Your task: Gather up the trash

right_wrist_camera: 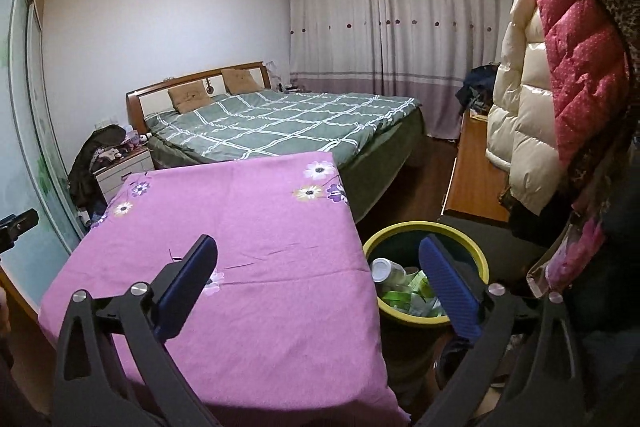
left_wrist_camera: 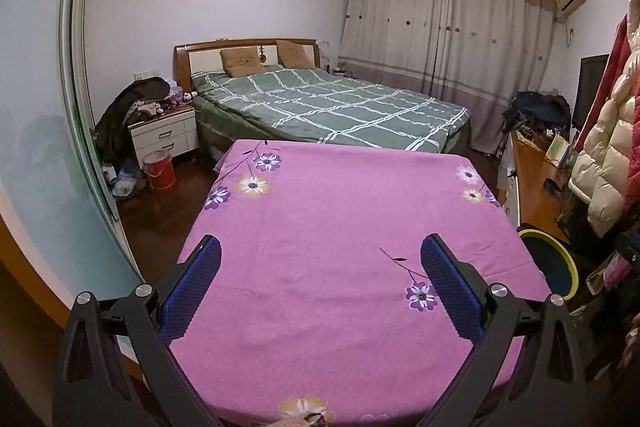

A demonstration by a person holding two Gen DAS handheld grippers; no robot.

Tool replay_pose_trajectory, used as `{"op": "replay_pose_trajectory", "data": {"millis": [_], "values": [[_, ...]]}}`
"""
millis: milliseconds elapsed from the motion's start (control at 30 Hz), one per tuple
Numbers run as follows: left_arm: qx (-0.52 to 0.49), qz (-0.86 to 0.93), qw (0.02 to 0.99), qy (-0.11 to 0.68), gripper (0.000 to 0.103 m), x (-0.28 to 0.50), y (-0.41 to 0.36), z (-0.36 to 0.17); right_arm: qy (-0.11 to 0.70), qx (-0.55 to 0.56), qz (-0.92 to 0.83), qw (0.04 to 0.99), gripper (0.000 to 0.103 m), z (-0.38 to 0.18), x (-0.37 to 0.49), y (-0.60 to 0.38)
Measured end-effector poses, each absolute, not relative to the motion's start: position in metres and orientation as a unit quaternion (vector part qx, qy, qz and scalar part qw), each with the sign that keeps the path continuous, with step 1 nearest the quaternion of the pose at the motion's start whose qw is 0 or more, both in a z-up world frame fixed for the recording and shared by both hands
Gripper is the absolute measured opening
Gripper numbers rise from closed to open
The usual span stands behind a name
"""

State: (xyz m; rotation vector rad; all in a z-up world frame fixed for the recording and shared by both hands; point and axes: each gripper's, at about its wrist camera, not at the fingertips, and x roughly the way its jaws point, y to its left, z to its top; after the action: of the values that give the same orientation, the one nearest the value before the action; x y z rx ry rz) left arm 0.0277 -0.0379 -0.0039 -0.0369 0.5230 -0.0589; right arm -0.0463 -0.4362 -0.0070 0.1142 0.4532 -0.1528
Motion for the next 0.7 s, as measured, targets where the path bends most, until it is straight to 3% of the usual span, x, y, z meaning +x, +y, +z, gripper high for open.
{"op": "replay_pose_trajectory", "data": {"millis": [700], "values": [[-0.002, -0.040, 0.963, 0.268, 0.098, 0.031, -0.059, -0.011, 0.221, 0.082, -0.088, 0.968, 0.096, -0.012, -0.051, -0.457]]}}
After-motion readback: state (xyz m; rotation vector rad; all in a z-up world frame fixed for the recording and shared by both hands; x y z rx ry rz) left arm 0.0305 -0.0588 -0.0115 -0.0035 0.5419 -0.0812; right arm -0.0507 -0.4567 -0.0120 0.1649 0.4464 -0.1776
